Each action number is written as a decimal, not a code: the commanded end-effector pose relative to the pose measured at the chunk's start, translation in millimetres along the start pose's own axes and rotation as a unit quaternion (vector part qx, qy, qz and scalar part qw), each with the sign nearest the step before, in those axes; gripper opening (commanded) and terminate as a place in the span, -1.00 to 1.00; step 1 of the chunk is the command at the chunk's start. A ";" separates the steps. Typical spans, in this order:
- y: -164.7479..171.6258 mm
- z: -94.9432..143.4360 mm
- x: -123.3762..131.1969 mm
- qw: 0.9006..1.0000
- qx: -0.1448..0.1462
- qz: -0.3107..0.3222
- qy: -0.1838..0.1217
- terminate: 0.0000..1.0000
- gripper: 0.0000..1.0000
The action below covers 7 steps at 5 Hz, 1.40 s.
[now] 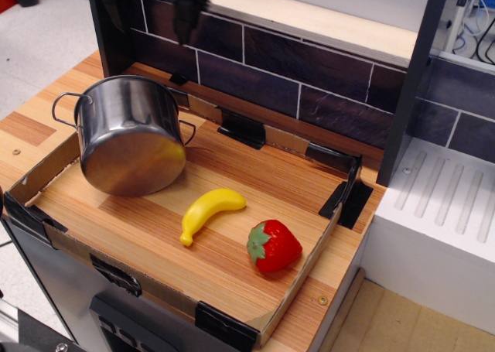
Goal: Upright metal pot
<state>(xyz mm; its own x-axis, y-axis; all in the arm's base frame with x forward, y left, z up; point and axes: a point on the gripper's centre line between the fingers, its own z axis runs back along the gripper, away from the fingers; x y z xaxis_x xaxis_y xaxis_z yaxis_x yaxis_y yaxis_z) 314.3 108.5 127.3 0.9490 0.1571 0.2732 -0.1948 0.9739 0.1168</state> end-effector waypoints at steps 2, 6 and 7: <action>46.7 26.5 -5.1 0.930 -0.124 -0.338 0.079 -1.00 1.00; 56.8 -22.1 -24.7 0.813 -0.275 -0.491 0.152 -1.00 1.00; 52.6 -24.1 -30.8 0.803 -0.301 -0.489 0.157 -1.00 1.00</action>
<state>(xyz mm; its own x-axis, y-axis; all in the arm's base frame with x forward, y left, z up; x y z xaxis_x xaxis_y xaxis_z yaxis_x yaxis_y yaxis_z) 270.8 156.6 91.7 0.6140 -0.7871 0.0587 0.7302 0.5382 -0.4209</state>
